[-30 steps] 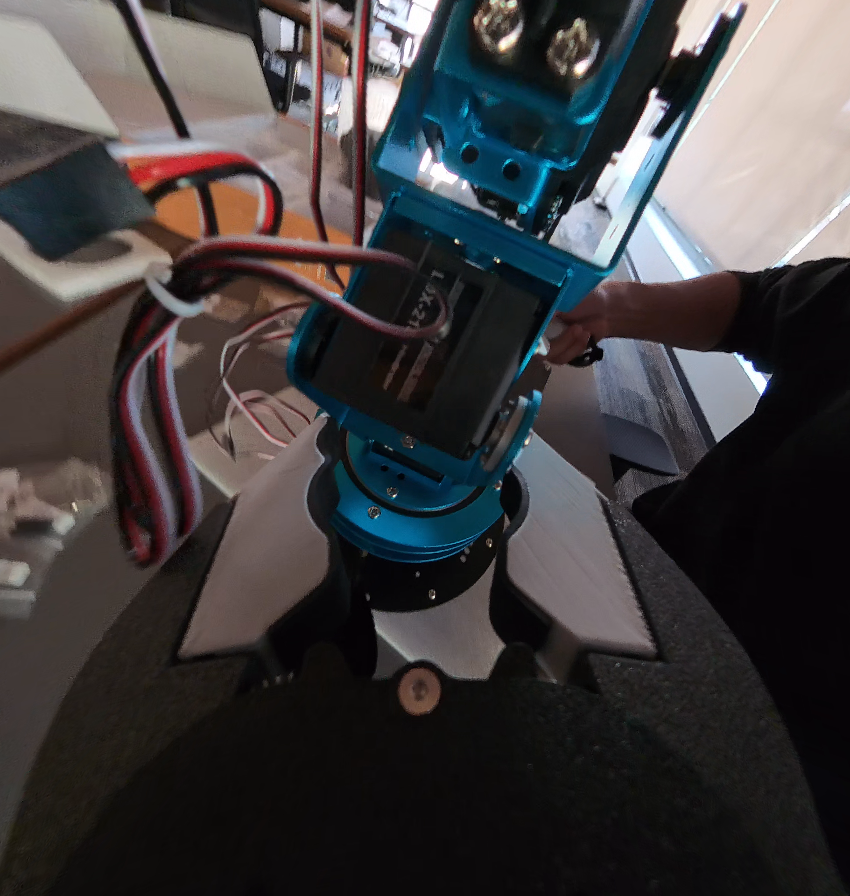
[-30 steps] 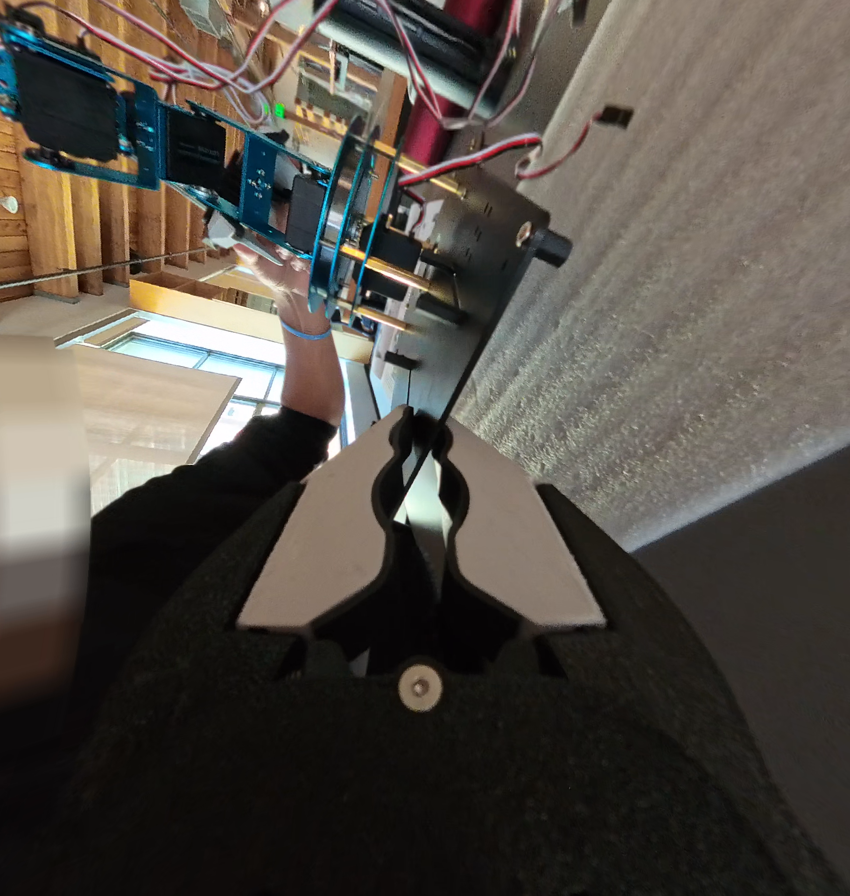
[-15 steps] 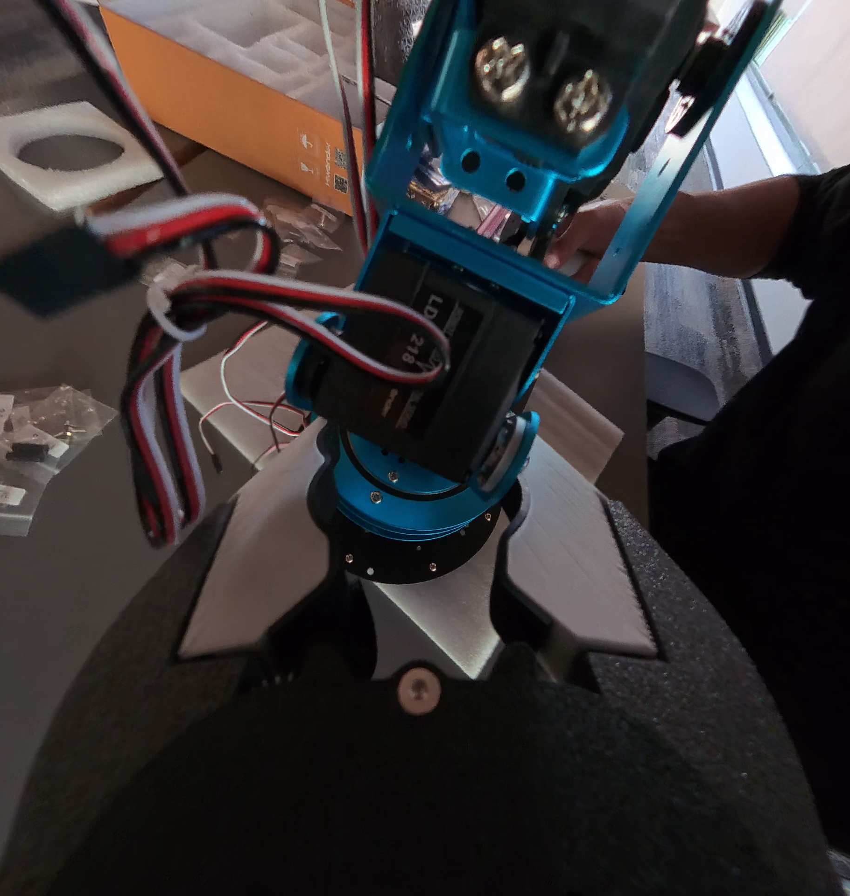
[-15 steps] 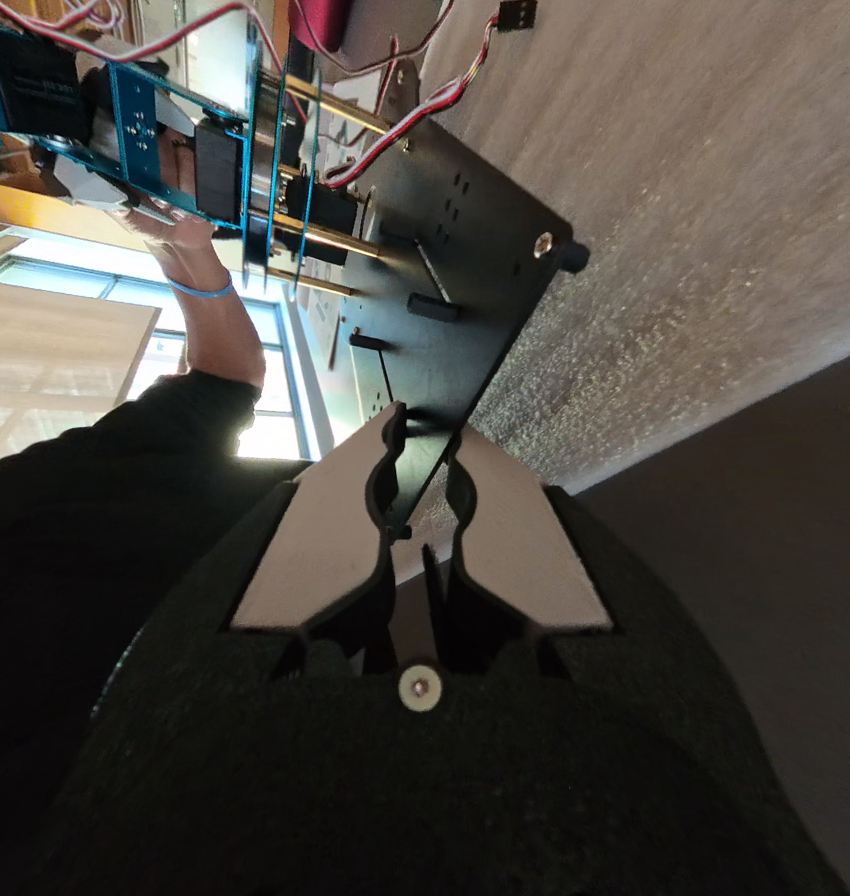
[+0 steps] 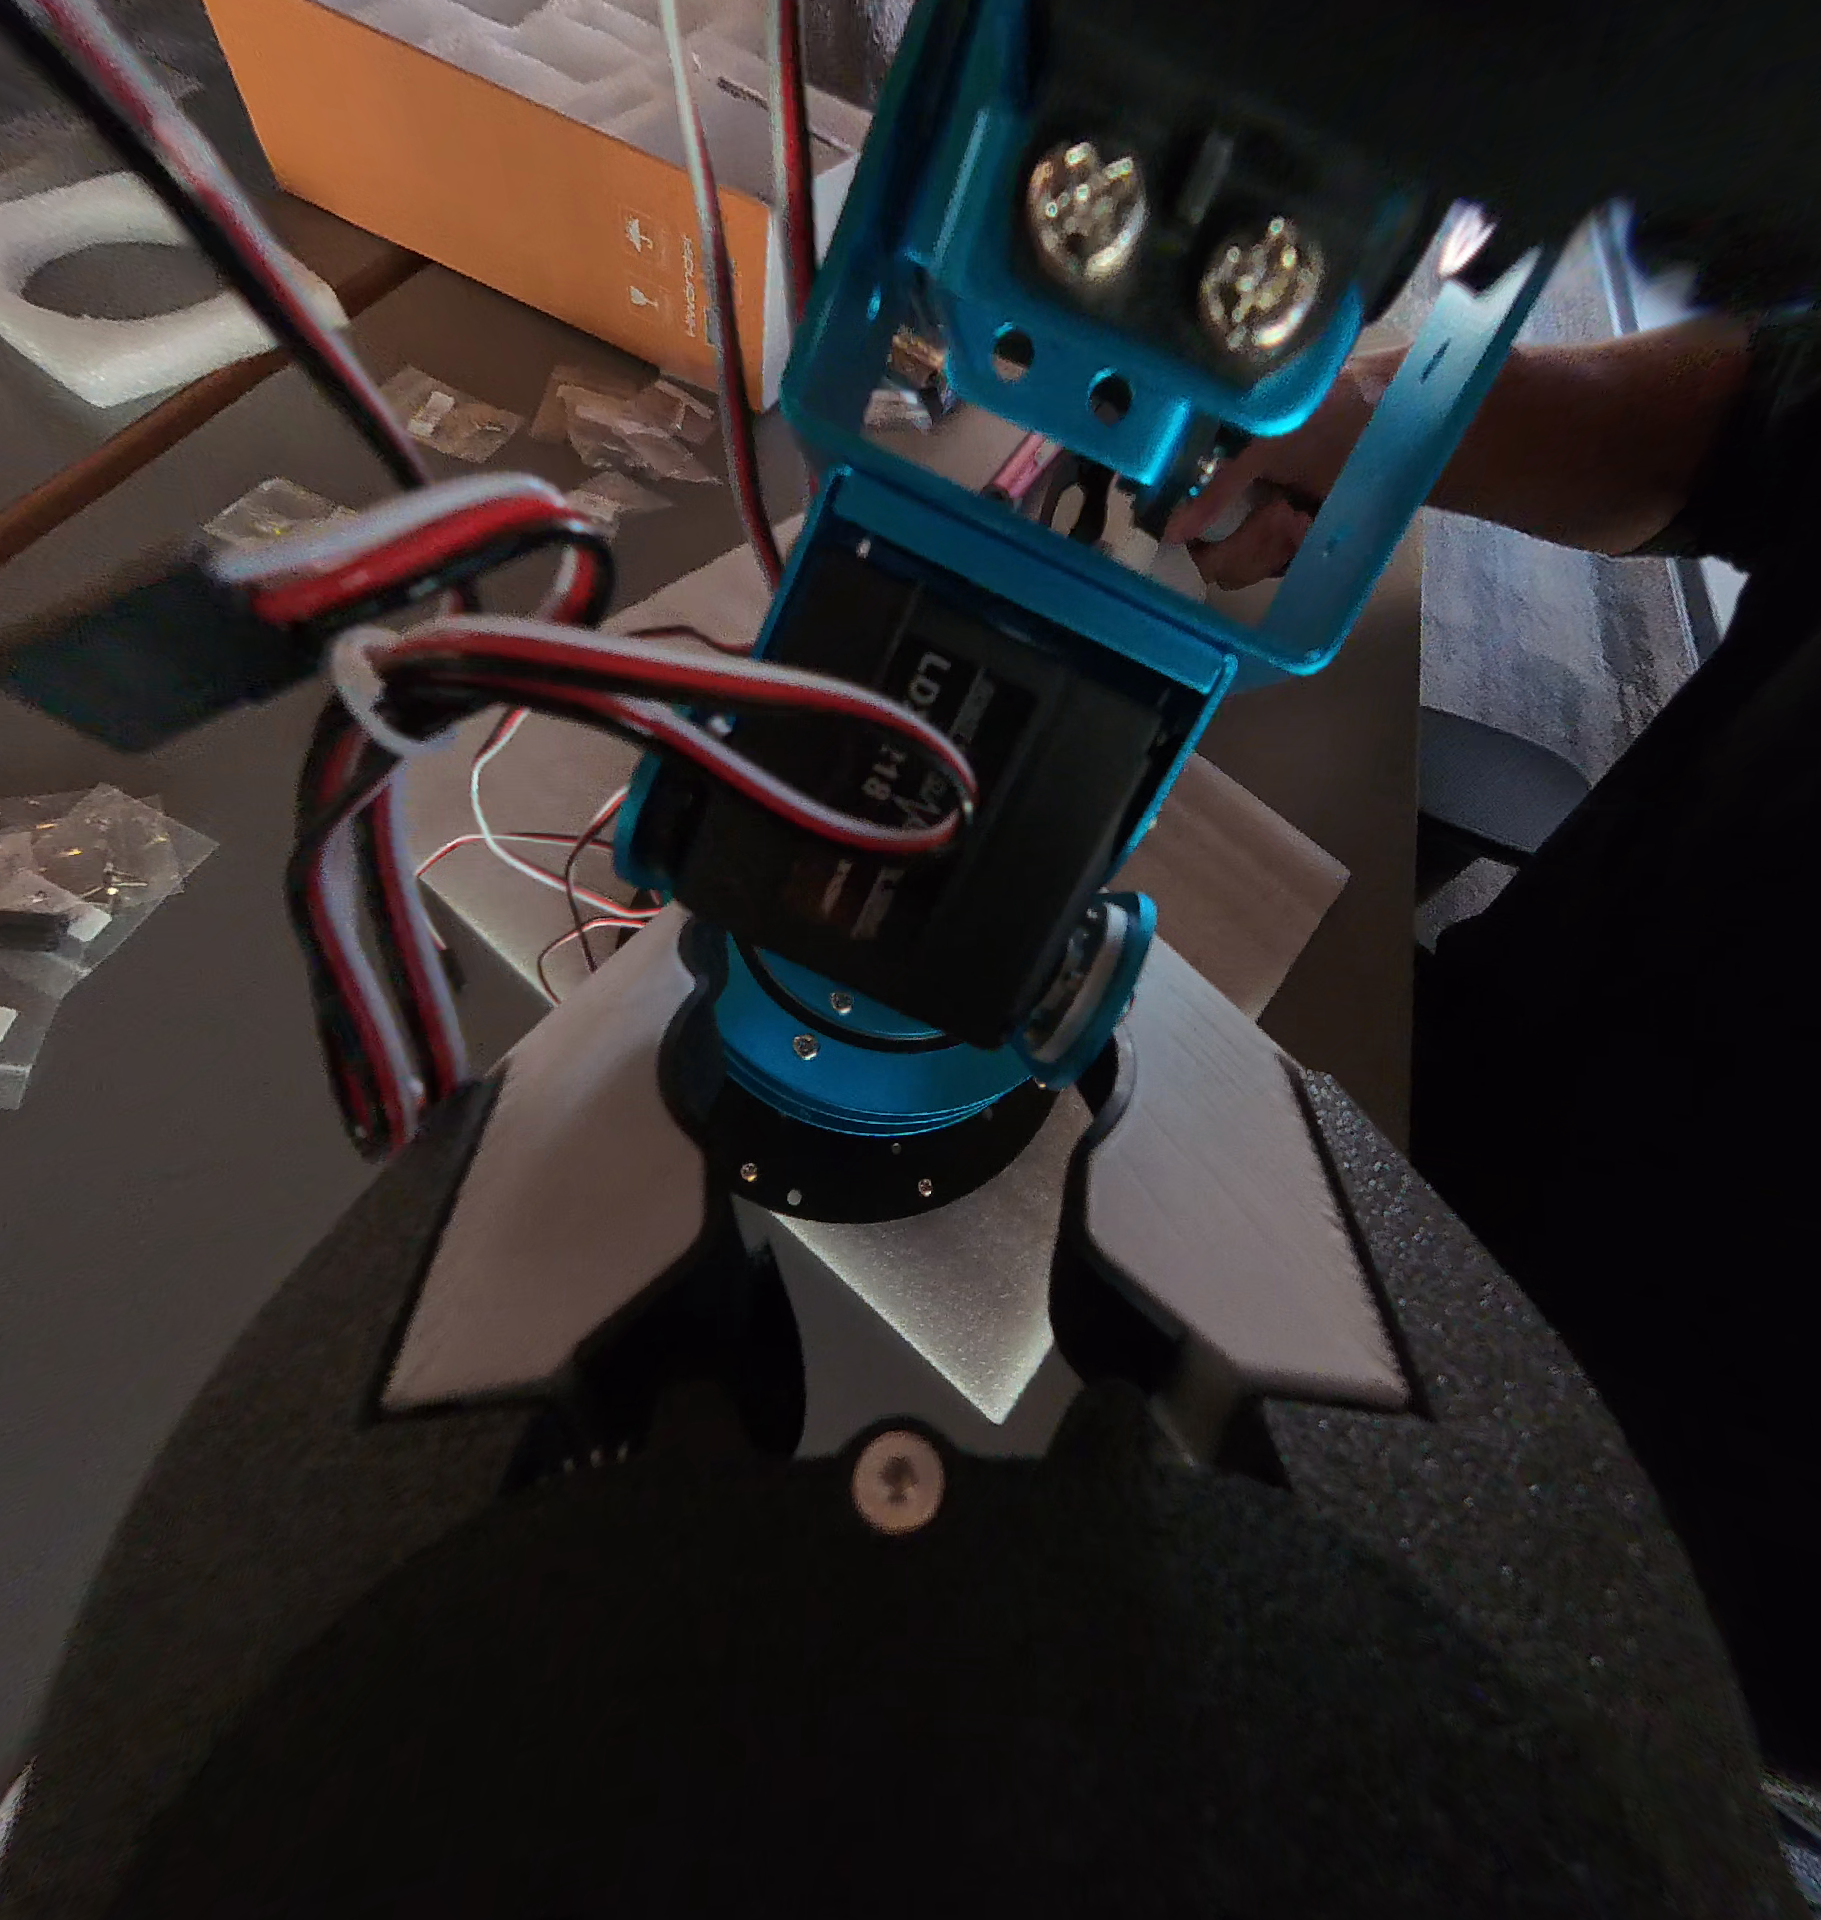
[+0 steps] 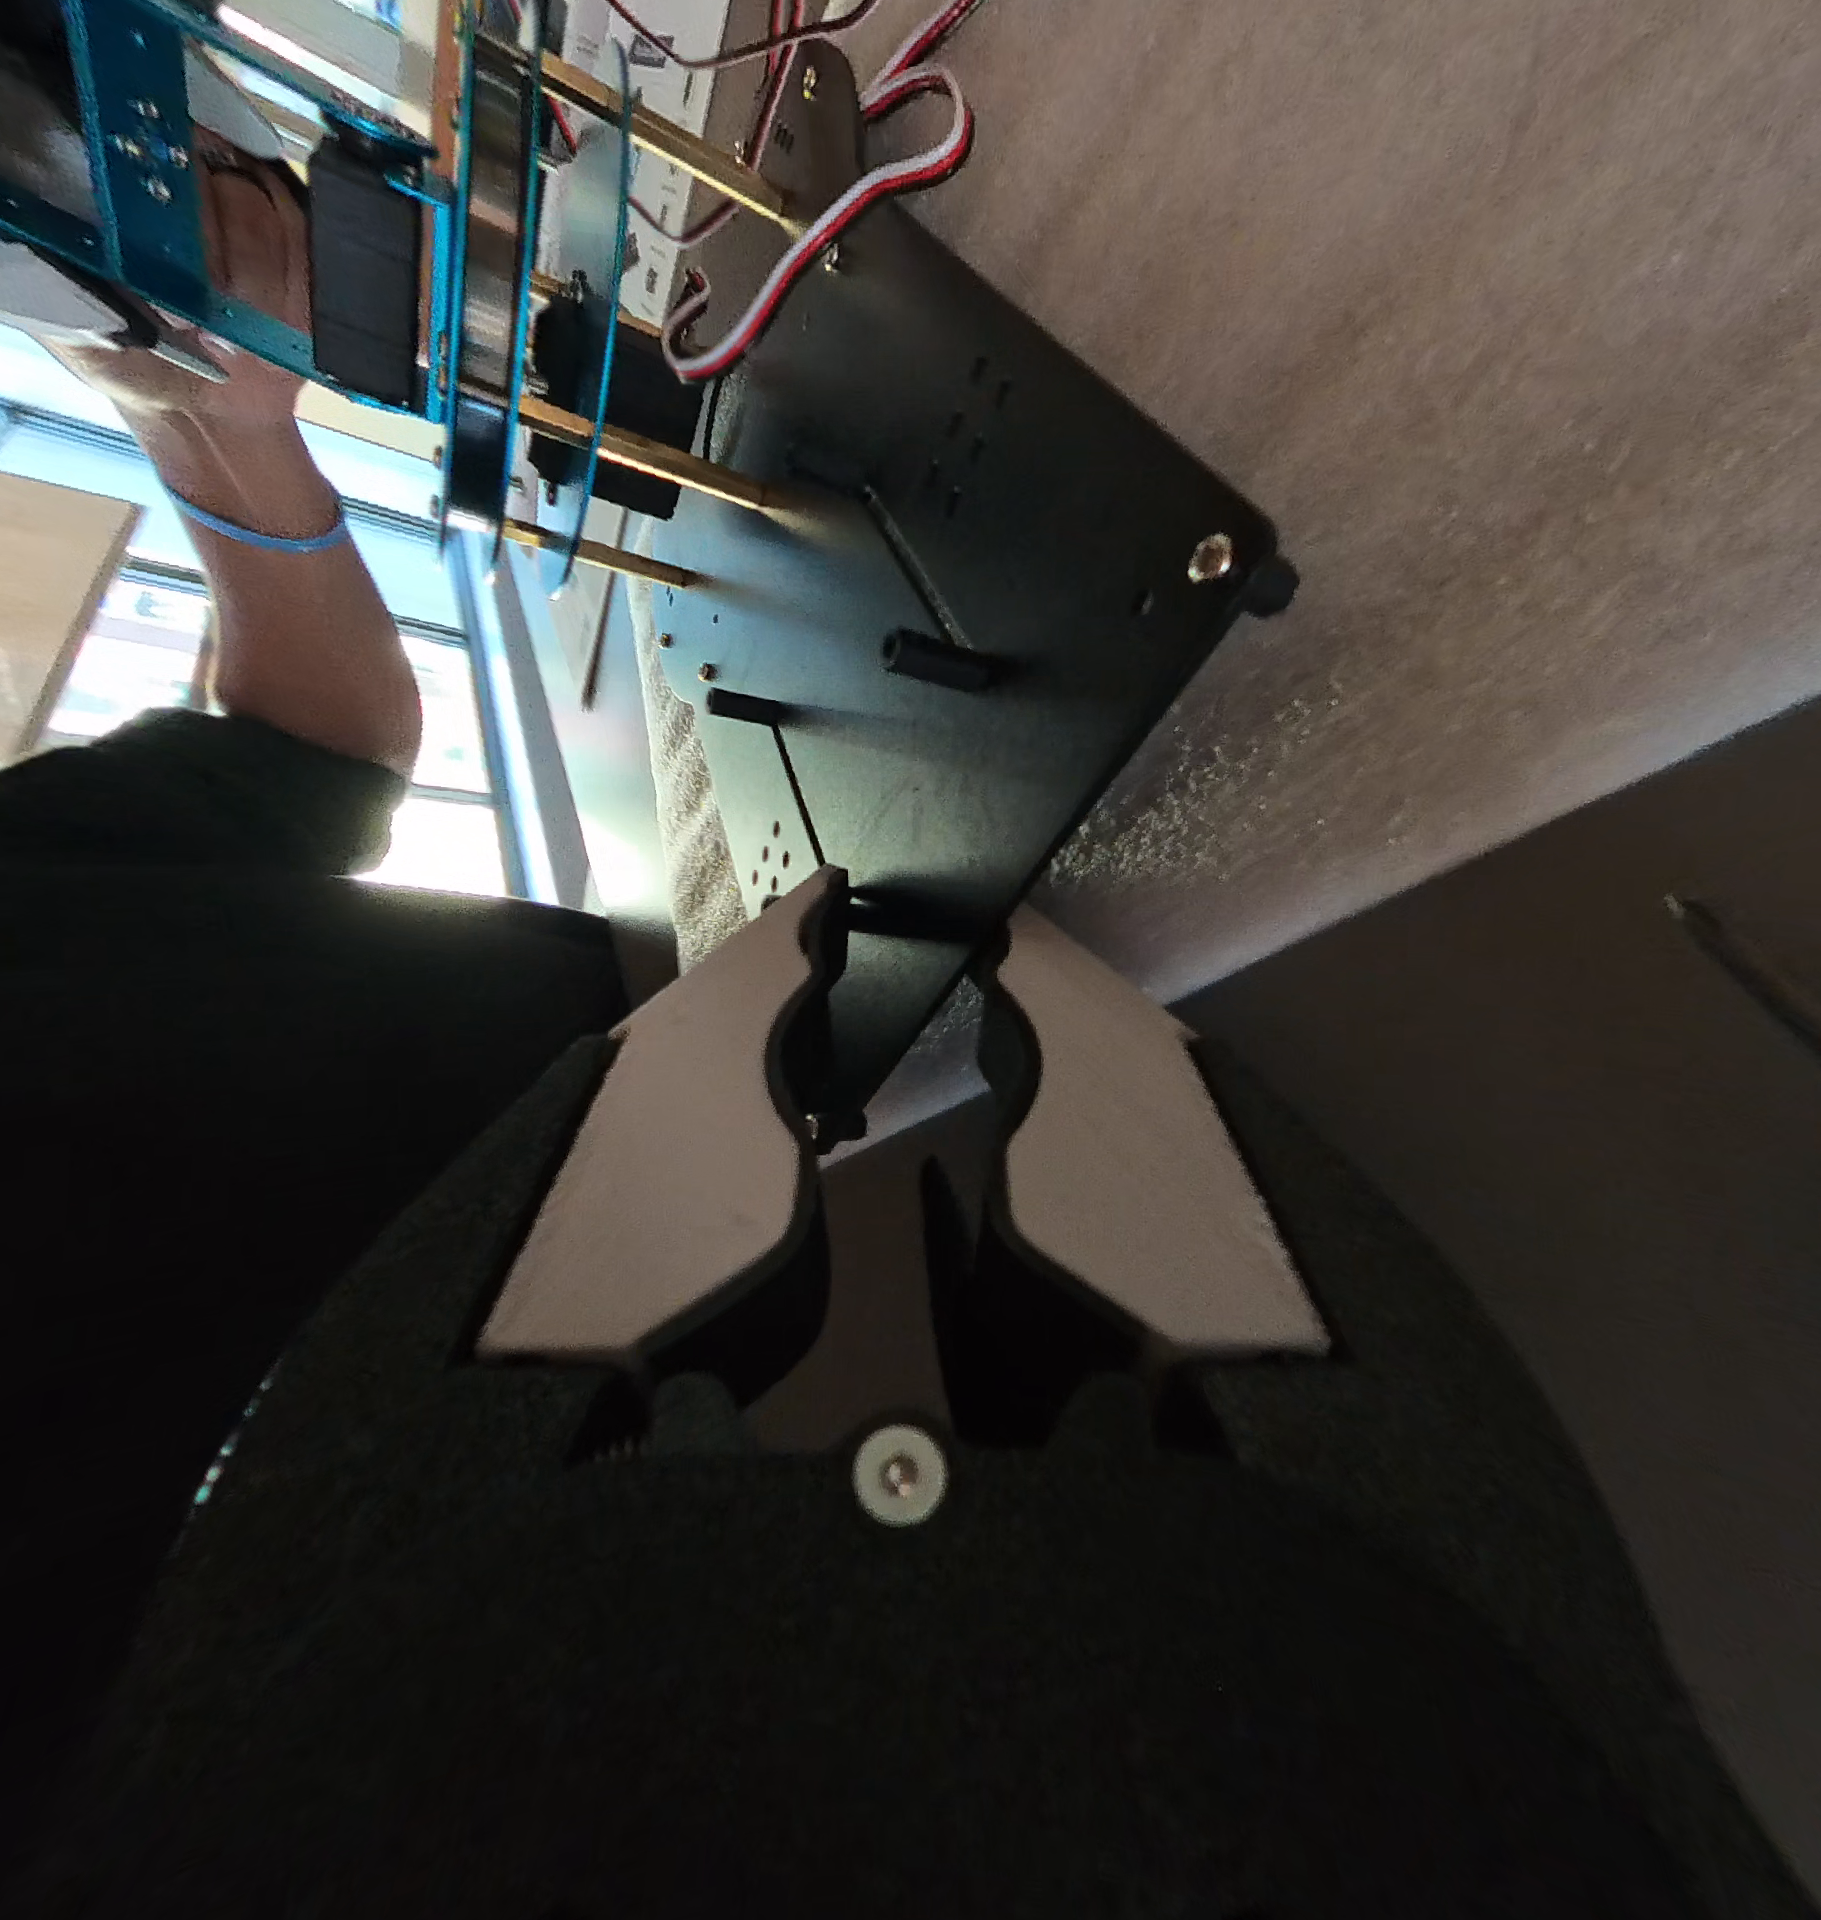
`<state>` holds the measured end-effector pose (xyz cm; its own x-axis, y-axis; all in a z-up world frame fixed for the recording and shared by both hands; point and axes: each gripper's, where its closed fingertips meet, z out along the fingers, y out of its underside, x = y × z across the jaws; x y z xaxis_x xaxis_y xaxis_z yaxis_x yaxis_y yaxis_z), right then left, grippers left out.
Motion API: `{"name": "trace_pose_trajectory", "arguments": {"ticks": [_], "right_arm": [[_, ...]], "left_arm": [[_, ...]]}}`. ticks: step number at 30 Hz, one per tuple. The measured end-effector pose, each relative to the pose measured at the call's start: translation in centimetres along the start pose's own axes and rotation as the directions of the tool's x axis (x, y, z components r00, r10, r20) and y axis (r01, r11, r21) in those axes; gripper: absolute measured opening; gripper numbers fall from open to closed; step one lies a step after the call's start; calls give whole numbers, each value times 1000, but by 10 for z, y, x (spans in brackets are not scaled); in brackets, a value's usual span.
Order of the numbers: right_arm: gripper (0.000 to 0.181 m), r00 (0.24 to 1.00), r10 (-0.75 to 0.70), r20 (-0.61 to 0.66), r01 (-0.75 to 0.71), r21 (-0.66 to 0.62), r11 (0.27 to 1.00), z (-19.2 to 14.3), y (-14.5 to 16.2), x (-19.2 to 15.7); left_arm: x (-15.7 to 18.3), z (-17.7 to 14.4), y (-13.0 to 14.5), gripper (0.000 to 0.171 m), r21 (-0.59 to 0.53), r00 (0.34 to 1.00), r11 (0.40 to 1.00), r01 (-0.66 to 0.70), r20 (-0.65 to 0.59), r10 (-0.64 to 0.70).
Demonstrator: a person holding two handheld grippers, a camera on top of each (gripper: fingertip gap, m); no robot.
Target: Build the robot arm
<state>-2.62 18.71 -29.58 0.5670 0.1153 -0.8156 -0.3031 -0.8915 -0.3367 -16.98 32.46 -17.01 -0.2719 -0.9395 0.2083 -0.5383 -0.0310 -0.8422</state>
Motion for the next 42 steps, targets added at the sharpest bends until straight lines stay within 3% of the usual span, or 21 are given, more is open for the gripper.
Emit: {"name": "trace_pose_trajectory", "arguments": {"ticks": [5, 10, 13, 15, 17, 18, 19, 21, 23, 26, 28, 35, 37, 42], "right_arm": [[28, 984, -138, -110, 132, -64, 989, -6, -1, 1], [48, 884, -348, -312, 314, -155, 937, -16, -12, 10], [44, 726, -444, -525, 401, -202, 894, -46, -35, 30], [44, 690, -466, -554, 454, -170, 875, -64, -57, 18], [33, 643, -552, -531, 584, -127, 802, -70, -93, -8], [22, 629, -606, -487, 639, -120, 759, -62, -107, -20], [23, 637, -641, -429, 660, -126, 741, -47, -118, -26], [33, 689, -671, -275, 626, -243, 741, -3, -126, -22], [29, 696, -703, -147, 638, -323, 699, 39, -134, -16], [27, 675, -735, -62, 621, -490, 612, 76, -133, 9], [17, 615, -786, -55, 659, -512, 551, 87, -138, 14], [11, 447, -895, 7, 755, -539, 373, 104, -123, 5], [0, 456, -889, -40, 737, -543, 403, 100, -132, 7], [0, 377, -902, -212, 797, -422, 432, 67, -167, -19]], "left_arm": [[4, -2, 1, 65, 41, 999, 999, -36, 10, 35], [8, -5, 4, 65, 77, 996, 993, -87, 23, 86], [12, -2, 2, 63, 79, 990, 988, -136, 41, 133], [12, 0, 0, 62, 69, 988, 987, -148, 47, 145], [10, 1, 2, 61, 58, 988, 987, -147, 46, 144], [9, 1, 2, 61, 65, 990, 988, -137, 41, 135], [8, 1, 1, 61, 70, 991, 989, -130, 38, 127], [8, 2, 1, 61, 66, 991, 989, -134, 39, 131], [9, 1, 1, 61, 53, 988, 988, -147, 45, 145], [10, 1, 1, 61, 34, 986, 986, -162, 56, 160], [11, 1, 1, 61, 28, 983, 985, -172, 63, 170], [13, 0, 2, 61, 18, 978, 982, -187, 98, 184], [14, 0, 2, 61, 16, 977, 982, -188, 106, 185], [13, -1, 3, 61, 15, 978, 984, -180, 109, 177]]}}
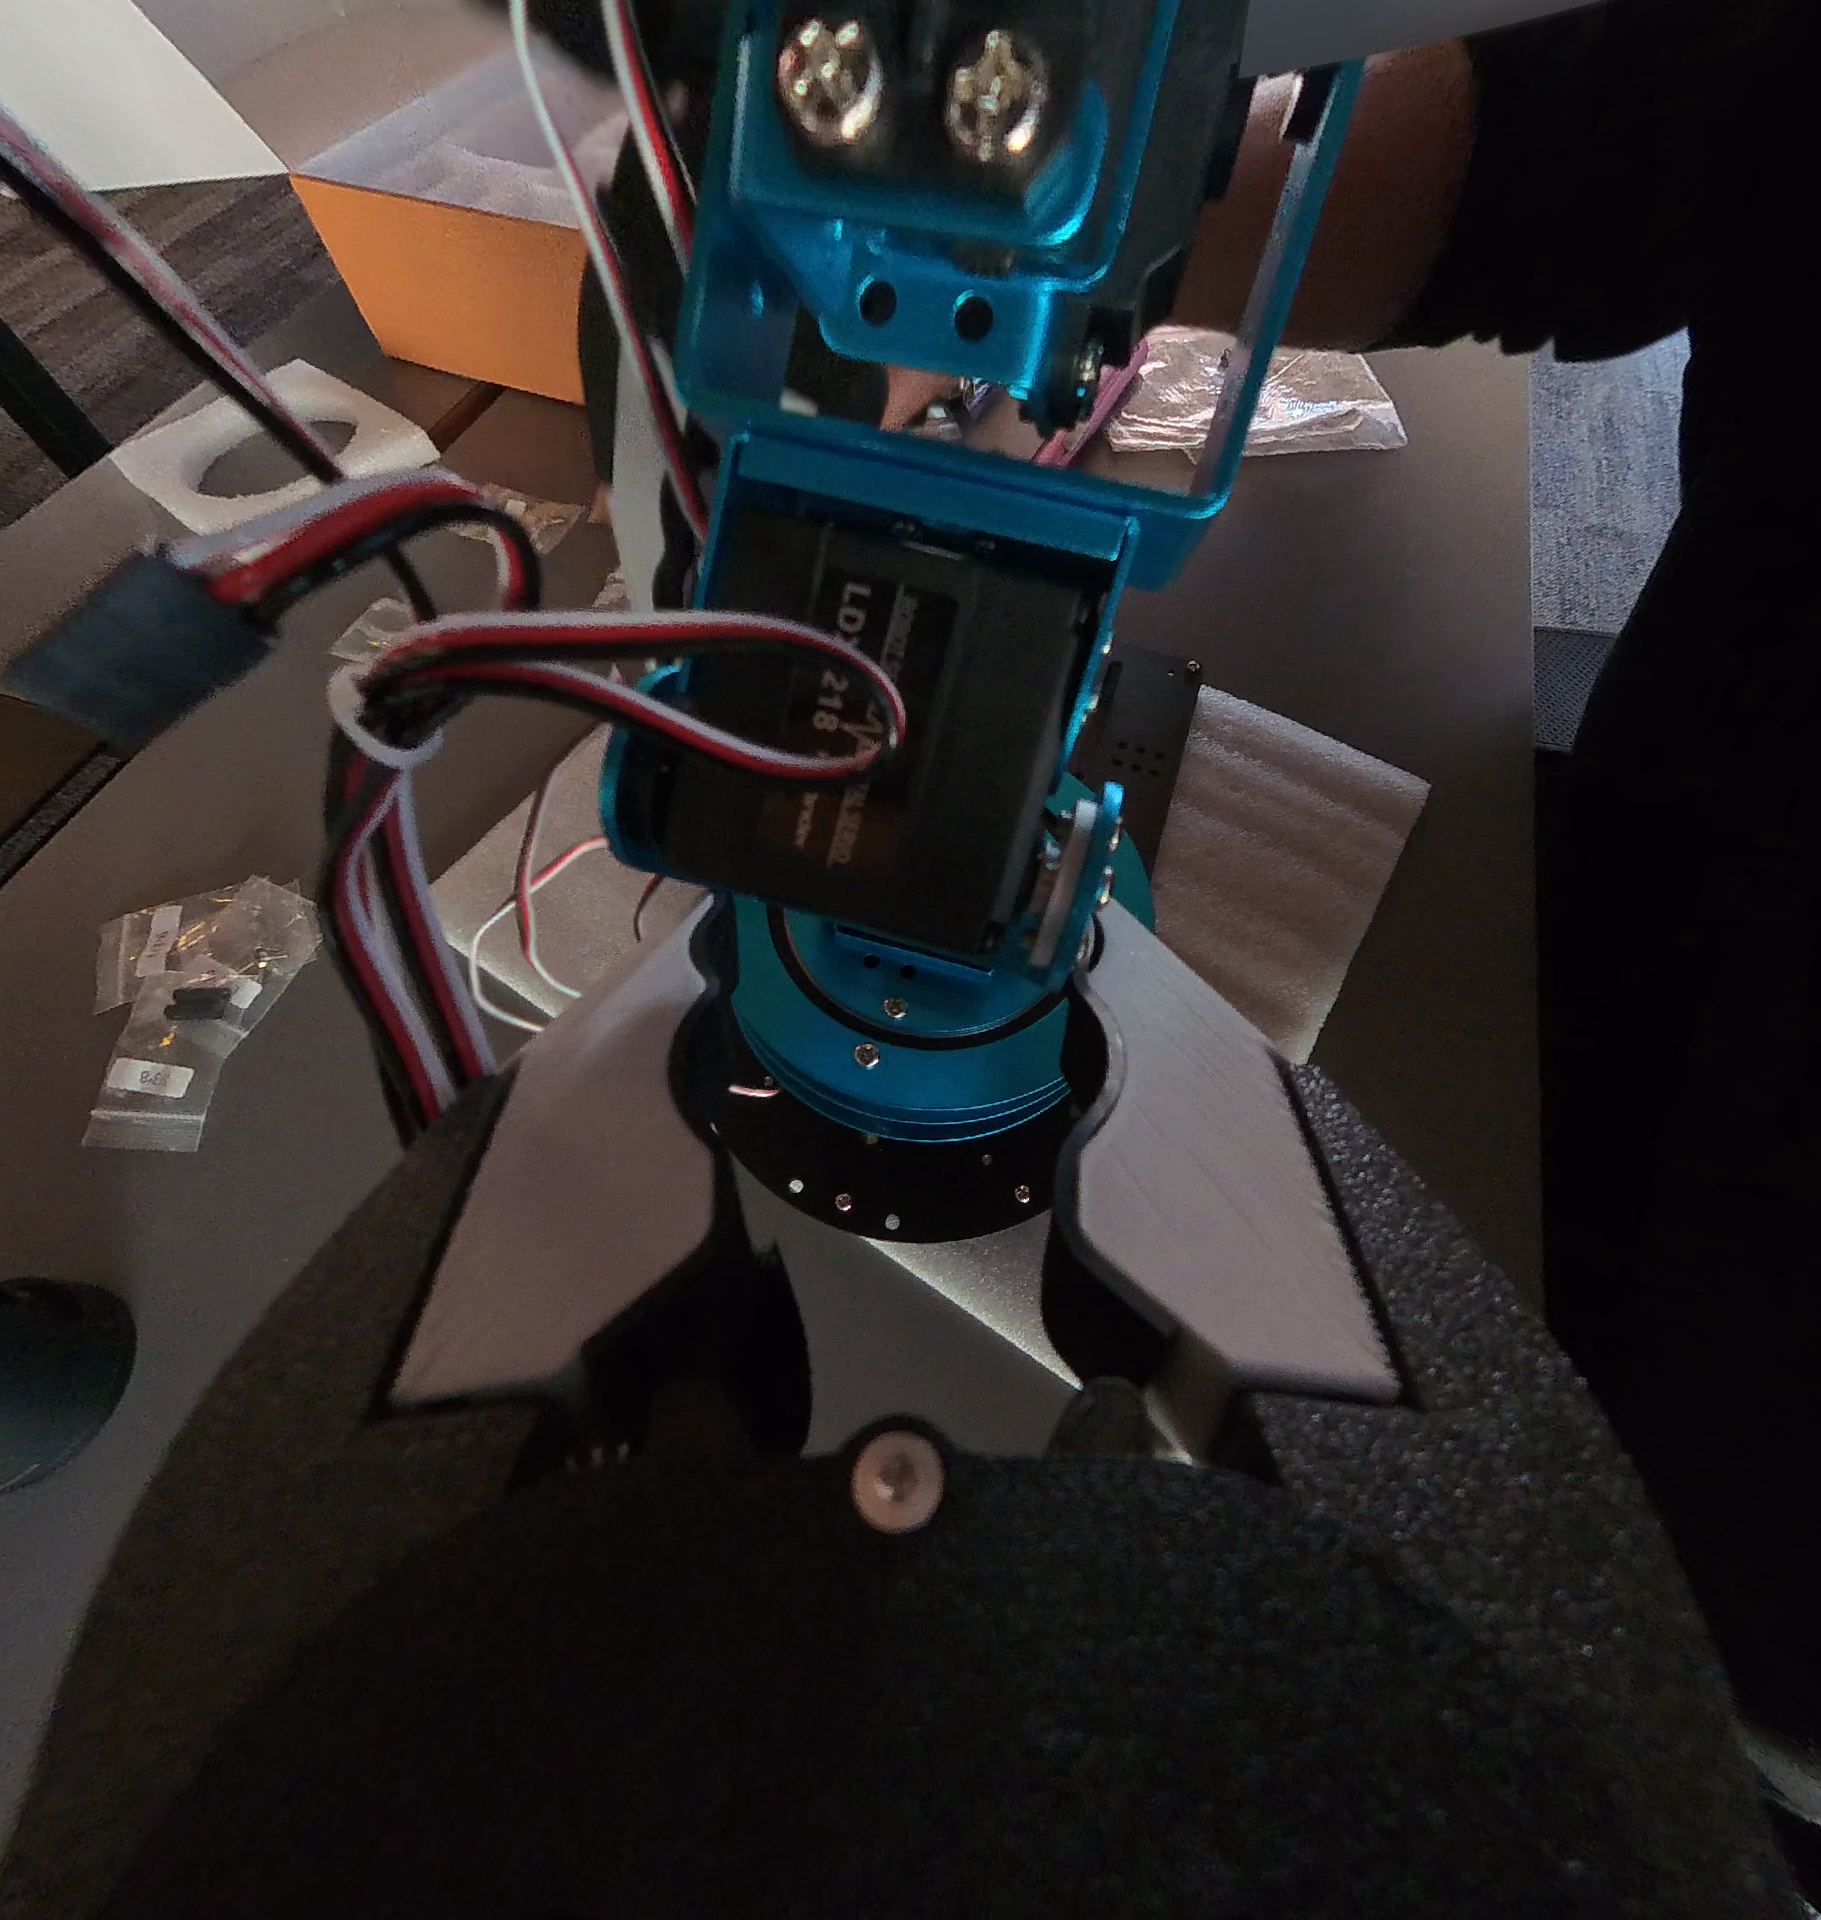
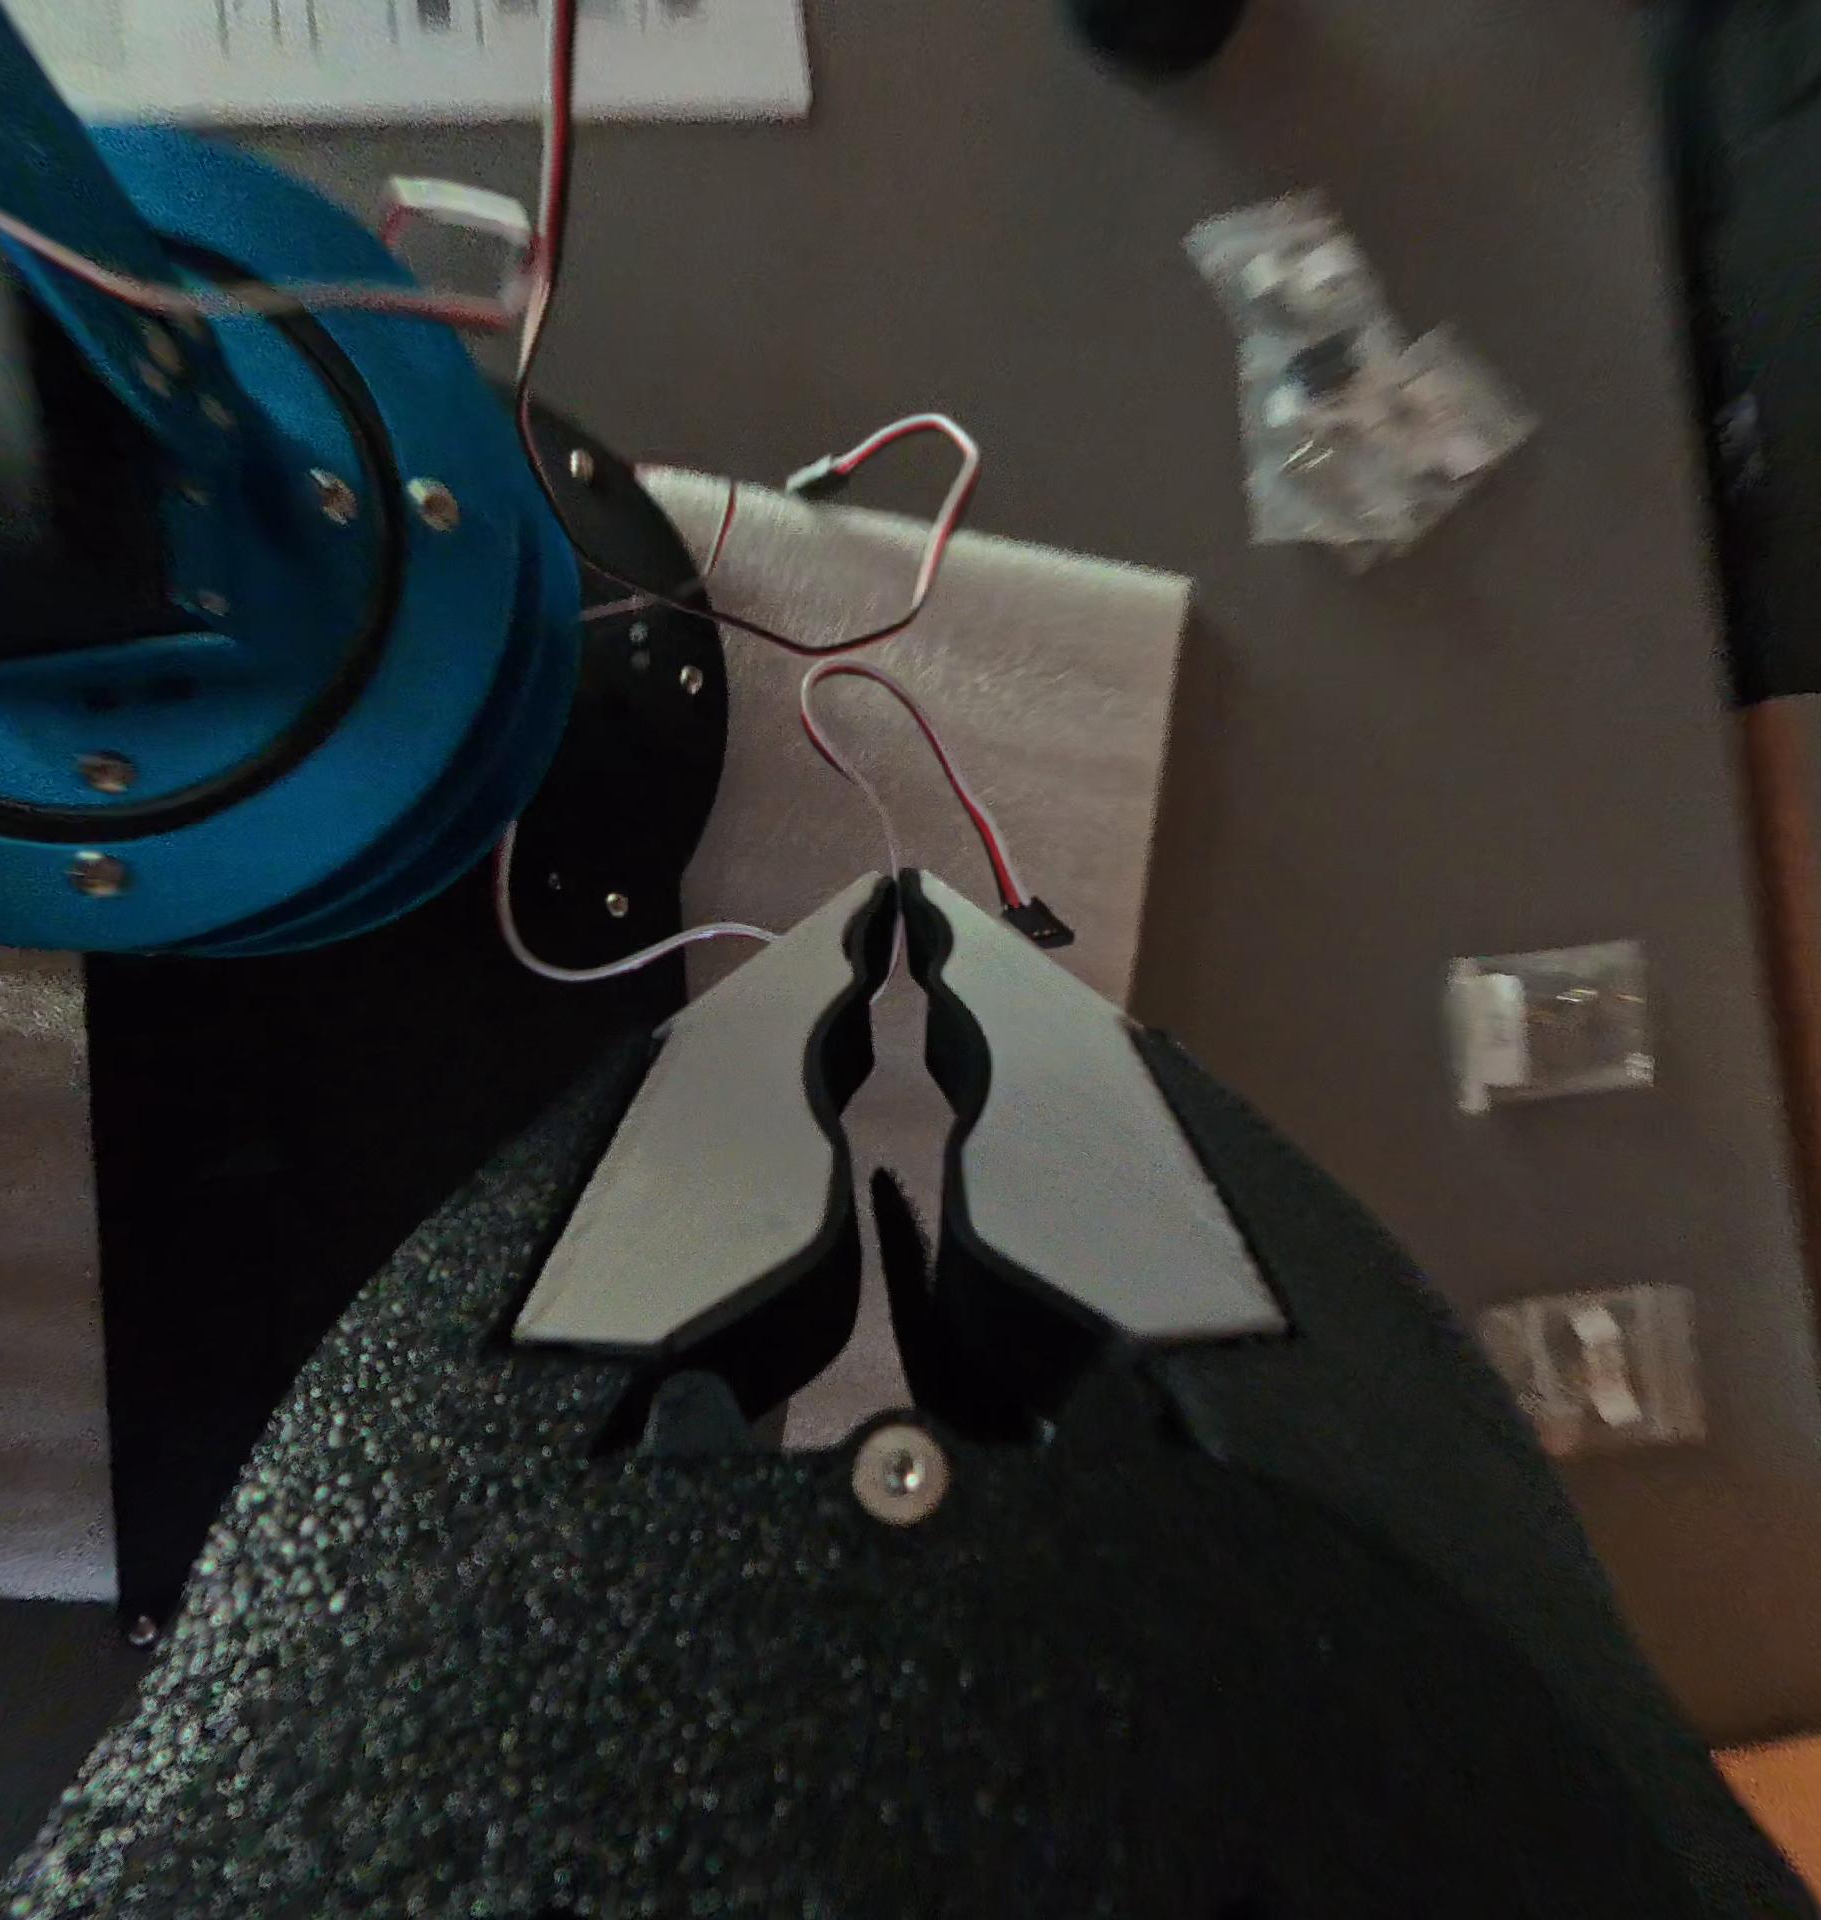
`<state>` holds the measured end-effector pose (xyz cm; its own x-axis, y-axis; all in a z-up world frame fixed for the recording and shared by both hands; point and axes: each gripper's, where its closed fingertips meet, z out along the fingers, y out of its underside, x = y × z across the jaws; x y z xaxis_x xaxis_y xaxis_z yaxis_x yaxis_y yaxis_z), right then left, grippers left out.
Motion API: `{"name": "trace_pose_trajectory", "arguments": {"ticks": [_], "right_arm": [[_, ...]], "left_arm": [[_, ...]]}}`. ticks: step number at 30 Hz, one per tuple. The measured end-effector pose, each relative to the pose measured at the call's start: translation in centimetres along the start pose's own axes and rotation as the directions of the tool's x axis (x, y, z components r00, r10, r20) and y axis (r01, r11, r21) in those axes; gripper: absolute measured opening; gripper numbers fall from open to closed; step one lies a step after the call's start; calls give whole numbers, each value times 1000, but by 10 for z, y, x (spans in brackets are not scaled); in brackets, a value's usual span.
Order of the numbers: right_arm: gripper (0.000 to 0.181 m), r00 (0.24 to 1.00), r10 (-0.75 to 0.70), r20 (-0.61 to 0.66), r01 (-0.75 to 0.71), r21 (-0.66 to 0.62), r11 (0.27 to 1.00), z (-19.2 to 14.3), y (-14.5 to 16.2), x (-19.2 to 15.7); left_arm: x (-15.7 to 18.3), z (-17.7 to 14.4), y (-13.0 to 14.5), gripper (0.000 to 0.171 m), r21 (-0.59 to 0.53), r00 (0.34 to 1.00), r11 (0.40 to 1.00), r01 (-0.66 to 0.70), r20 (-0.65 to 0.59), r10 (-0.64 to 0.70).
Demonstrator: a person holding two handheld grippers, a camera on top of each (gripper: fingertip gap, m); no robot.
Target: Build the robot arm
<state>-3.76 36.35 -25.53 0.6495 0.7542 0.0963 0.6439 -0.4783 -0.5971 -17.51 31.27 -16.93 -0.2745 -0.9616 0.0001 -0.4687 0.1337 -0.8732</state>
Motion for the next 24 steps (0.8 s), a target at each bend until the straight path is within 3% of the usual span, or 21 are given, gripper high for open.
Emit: {"name": "trace_pose_trajectory", "arguments": {"ticks": [3, 5, 8, 11, 14, 18, 21, 24], "right_arm": [[0, 994, 45, -101, -30, 144, 989, -36, -20, 4], [0, 994, 90, -67, -79, 153, 985, -42, -17, -3], [0, 991, 104, -83, -95, 107, 990, -19, 0, 3], [1, 988, 154, -7, -154, 47, 987, 18, 10, 5], [18, 970, 243, 11, -244, 26, 970, 26, 12, 16], [22, 940, 340, -25, -330, 186, 926, -38, 5, 25], [27, 907, 414, -80, -382, 261, 887, -92, 28, 11], [27, 874, 470, -123, -412, 327, 851, -117, 58, -18]], "left_arm": [[-3, 1, 1, 61, 1, 1000, 1000, 12, -11, -12], [-4, 1, 1, 61, 8, 999, 1000, 24, -22, -24], [-4, 1, 2, 61, 10, 999, 1000, 25, -27, -25], [-4, 1, 2, 62, 21, 999, 999, 40, -26, -39], [-4, 0, 2, 62, 54, 997, 996, 76, -19, -75], [-3, -13, -6, 78, 153, 987, 975, 161, -32, -158], [-6, -23, 1, 84, 182, 980, 964, 192, 11, -197], [2, -32, 13, 81, 191, 971, 959, 209, 79, -228]]}}
